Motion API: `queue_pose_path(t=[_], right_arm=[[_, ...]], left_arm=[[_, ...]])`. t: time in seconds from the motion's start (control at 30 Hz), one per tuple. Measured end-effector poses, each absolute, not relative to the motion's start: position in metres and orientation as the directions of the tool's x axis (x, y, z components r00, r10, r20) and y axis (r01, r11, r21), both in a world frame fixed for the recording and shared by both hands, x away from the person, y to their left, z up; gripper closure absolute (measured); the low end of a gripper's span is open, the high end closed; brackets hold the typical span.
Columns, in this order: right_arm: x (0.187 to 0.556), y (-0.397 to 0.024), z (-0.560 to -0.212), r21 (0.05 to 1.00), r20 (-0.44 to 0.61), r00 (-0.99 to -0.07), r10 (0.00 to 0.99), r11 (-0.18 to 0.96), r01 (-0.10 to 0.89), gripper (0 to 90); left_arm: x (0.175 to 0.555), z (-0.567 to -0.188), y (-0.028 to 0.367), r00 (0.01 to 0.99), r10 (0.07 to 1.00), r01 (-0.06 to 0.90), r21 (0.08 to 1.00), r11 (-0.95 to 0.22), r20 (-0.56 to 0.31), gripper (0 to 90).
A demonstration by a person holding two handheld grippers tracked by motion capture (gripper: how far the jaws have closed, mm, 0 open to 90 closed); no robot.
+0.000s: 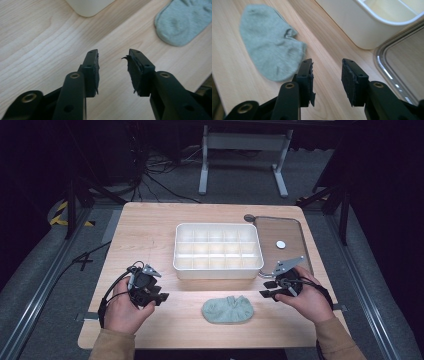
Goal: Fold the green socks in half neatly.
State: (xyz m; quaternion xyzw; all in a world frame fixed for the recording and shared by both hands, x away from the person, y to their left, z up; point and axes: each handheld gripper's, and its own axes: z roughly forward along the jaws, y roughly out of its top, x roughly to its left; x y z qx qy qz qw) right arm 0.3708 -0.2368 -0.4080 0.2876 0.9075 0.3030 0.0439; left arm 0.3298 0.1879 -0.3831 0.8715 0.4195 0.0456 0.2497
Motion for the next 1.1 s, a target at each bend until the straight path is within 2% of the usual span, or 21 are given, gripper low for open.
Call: queue_pose_path(t=[0.03,0.1,0.17,0.4,0.73,1.0,1.1], right_arm=[[0.37,-0.238,-0.409,0.54,0.113,-0.82,0.561,0.658,0.525,60.2],[0.369,-0.238,-0.409,0.526,0.108,-0.819,0.563,0.667,0.528,60.1],[0.368,-0.237,-0.41,0.496,0.101,-0.822,0.561,0.688,0.53,59.7],[0.363,-0.234,-0.403,0.486,0.083,-0.838,0.539,0.712,0.506,59.7],[0.357,-0.226,-0.403,0.469,0.105,-0.856,0.506,0.734,0.491,60.2],[0.357,-0.22,-0.413,0.436,0.127,-0.859,0.495,0.75,0.497,59.1],[0.355,-0.218,-0.415,0.411,0.169,-0.856,0.489,0.755,0.512,64.4]], left_arm=[[0.328,-0.381,0.184,0.66,0.735,0.707,0.46,-0.537,-0.155,66.9],[0.328,-0.38,0.183,0.68,0.714,0.694,0.461,-0.553,-0.168,66.7],[0.326,-0.379,0.179,0.698,0.696,0.682,0.456,-0.572,-0.172,62.9],[0.321,-0.372,0.17,0.706,0.693,0.668,0.465,-0.581,-0.149,56.7],[0.312,-0.37,0.146,0.787,0.6,0.58,0.5,-0.643,-0.143,56.0],[0.309,-0.373,0.132,0.802,0.583,0.564,0.491,-0.664,-0.133,56.0],[0.31,-0.374,0.13,0.807,0.578,0.555,0.488,-0.673,-0.121,56.6]])
